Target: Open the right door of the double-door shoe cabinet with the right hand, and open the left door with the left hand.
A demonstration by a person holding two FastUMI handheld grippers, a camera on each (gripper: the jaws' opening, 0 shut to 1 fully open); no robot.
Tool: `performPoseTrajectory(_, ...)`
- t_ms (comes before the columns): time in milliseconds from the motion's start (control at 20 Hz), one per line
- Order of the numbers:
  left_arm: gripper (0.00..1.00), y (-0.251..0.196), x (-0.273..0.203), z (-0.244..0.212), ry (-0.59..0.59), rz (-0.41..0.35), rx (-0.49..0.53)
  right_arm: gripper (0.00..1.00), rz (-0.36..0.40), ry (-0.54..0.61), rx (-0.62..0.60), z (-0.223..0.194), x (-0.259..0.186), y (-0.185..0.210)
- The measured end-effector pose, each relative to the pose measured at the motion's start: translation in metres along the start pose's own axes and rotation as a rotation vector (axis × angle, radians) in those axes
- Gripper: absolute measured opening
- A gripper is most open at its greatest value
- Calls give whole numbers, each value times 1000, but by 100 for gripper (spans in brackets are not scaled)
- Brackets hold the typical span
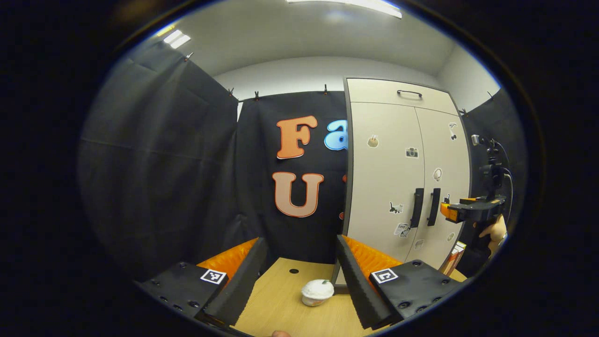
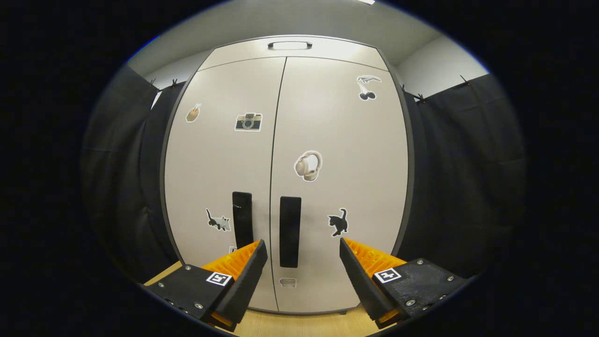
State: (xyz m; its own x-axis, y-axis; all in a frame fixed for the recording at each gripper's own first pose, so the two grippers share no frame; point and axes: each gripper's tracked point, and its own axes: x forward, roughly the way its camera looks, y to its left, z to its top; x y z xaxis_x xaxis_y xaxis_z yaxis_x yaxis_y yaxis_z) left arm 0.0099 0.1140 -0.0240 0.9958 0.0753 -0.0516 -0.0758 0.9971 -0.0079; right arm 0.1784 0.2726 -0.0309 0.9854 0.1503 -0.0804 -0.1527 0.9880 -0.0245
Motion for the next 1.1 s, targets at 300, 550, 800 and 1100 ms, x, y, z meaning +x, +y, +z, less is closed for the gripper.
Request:
performPoseTrajectory(300, 97, 13, 6, 0, -3, 30, 8, 87, -7, 48, 23, -13, 43, 9)
performPoseTrajectory(550, 96, 18, 12, -2, 0, 46, 18, 75, 1, 78, 30, -22, 68, 12)
performPoseTrajectory(800, 98, 20, 15, -5, 9, 51, 6, 52, 3, 109, 63, -30, 84, 13)
performPoseTrajectory(1100, 96, 17, 8, -7, 18, 43, 3, 30, 26, 99, 83, -31, 83, 16)
